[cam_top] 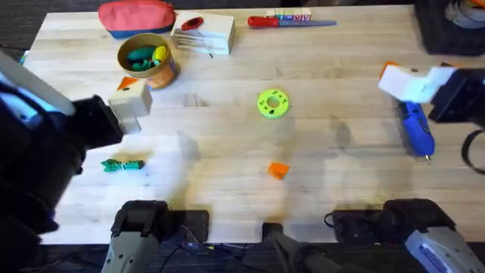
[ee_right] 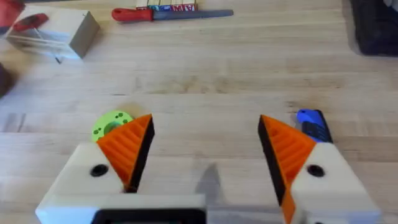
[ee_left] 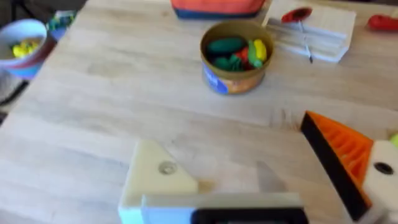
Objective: Pick up the gripper from the table and insert it into the empty holder that is missing its gripper. Then pick up a screw, insert it into the mounting hole, and use the screwdriver to tighten it. Finally, clean up the table by picking up the vegetable and placing it into the bucket.
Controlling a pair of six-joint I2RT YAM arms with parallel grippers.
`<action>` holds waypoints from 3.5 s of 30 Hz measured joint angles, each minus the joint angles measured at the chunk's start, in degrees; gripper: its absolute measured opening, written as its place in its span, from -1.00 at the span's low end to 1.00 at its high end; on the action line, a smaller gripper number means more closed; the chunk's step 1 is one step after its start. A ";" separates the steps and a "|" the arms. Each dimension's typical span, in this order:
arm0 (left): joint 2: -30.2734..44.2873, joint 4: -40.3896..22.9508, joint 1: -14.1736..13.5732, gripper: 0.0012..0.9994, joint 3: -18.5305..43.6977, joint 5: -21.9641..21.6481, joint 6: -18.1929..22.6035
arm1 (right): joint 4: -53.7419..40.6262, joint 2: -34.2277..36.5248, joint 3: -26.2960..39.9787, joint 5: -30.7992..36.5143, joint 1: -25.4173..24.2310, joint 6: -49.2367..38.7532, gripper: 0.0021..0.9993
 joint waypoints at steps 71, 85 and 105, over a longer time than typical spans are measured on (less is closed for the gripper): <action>9.28 31.96 0.15 0.98 -7.67 65.58 7.94 | -3.43 13.78 8.45 -9.92 0.00 0.34 0.98; 13.37 39.61 -6.61 0.97 -15.10 63.62 16.27 | -3.43 13.76 8.45 -9.92 0.00 0.34 0.98; -21.07 54.47 -21.49 0.98 -45.15 47.08 12.84 | -3.44 13.76 8.45 -9.92 0.00 0.34 0.98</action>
